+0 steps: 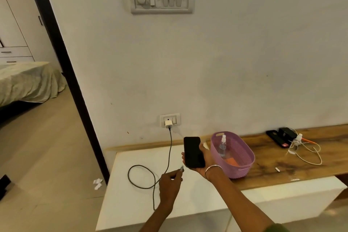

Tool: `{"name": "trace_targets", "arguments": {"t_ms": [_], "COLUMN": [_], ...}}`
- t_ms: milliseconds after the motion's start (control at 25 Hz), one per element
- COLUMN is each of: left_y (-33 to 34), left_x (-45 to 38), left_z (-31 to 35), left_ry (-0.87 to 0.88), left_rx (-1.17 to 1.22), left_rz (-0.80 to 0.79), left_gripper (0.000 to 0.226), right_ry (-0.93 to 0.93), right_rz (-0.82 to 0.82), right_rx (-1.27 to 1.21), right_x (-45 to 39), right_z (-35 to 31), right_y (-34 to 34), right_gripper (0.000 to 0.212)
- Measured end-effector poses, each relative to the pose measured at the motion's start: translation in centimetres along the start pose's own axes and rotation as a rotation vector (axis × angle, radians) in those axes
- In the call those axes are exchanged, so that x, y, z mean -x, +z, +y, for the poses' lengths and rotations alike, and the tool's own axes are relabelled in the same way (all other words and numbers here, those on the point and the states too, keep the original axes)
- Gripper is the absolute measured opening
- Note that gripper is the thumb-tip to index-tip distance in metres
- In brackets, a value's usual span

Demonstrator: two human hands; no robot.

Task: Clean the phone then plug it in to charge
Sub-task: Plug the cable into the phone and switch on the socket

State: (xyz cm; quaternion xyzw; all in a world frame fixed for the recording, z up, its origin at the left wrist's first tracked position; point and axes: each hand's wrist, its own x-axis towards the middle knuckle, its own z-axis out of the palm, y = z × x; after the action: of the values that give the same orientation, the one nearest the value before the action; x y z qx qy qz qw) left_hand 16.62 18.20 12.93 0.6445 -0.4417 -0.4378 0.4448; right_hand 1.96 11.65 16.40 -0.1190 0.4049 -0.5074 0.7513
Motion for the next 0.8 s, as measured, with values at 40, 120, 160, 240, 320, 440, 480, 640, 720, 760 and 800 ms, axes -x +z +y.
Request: {"name": "trace_targets", "arguments": {"t_ms": [40,120,160,240,320,440,480,640,720,760,800], "left_y": [0.0,0.0,0.1,0.5,1.1,2.0,2.2,2.5,2.7,2.8,2.7], "left_x": [0.3,0.8,1.0,1.3,1.6,1.8,1.7,1.5,1.5,1.6,1.6], "left_z": [0.1,0.4,0.6,1.2,1.8,2.6,2.7,2.8,2.6,2.6,2.7], "left_ry": [0.02,0.043,0.049,0.046,0.02,-0.01,-0.018,-0.016,-0.01,-0.009,-0.01], "left_rx": [-0.012,0.004,0.018,0.042,0.089,0.164,0.182,0.187,0.175,0.17,0.167], "left_rz": [-0.008,-0.035,-0.047,-0.068,-0.087,-0.094,-0.088,-0.069,-0.069,-0.071,-0.072], "left_gripper": [0.027,0.025,0.023,0.02,0.02,0.018,0.016,0.009,0.01,0.014,0.017], "right_ry": [0.011,0.016,0.017,0.01,-0.004,-0.009,-0.007,-0.02,-0.039,-0.043,-0.043], "right_rz": [-0.01,-0.014,-0.008,0.013,0.024,0.014,0.011,0.024,0.035,0.039,0.042], "right_rx": [-0.05,-0.137,-0.176,-0.229,-0.259,-0.287,-0.291,-0.341,-0.364,-0.38,-0.391], "right_x": [0.1,0.4,0.5,0.7,0.8,1.0,1.1,1.5,1.7,1.9,2.0], "right_z": [0.0,0.2,0.3,0.6,0.7,0.8,0.8,0.8,0.7,0.6,0.5], "right_y": [0.0,0.1,0.2,0.7,1.0,1.3,1.2,1.3,1.2,1.2,1.3], "right_gripper": [0.065,0.07,0.069,0.061,0.053,0.051,0.051,0.051,0.049,0.048,0.047]}}
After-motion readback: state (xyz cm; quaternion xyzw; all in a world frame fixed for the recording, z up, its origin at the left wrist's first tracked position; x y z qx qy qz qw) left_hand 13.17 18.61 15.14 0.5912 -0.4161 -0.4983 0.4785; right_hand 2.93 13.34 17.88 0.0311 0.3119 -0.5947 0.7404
